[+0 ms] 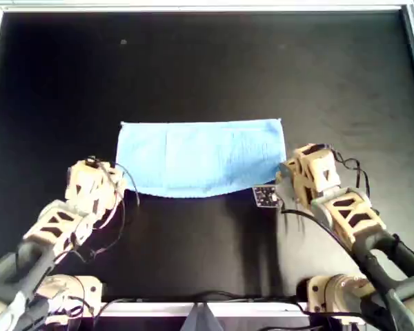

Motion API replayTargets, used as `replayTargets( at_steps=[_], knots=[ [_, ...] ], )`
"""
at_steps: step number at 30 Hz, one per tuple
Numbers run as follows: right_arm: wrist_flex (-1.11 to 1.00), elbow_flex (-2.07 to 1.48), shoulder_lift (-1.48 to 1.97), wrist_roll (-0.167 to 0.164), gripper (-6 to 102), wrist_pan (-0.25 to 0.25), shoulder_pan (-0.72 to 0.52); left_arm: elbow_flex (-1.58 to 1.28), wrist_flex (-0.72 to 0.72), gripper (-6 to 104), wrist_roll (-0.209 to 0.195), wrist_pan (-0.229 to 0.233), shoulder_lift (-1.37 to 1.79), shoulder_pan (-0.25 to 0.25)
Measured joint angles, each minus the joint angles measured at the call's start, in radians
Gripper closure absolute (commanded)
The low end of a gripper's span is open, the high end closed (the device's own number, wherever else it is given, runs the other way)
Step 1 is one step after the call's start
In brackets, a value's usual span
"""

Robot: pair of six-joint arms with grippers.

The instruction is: Fold a cloth

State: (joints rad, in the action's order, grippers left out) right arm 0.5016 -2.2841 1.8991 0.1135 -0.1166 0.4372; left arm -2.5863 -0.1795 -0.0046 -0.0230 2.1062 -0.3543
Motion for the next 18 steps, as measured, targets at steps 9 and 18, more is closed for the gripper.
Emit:
replayTargets(
  at_steps=[9,18],
  knots=[
    [0.006,-0.143,0.121,-0.002,39,-0.002,-0.002,-0.201,0.0,43,0.0,0.0,0.319,0.0],
    [0.008,-0.403,0.566,-0.003,39,-0.002,-0.002,-0.437,-0.002,43,0.0,0.0,0.667,0.002]
  ],
)
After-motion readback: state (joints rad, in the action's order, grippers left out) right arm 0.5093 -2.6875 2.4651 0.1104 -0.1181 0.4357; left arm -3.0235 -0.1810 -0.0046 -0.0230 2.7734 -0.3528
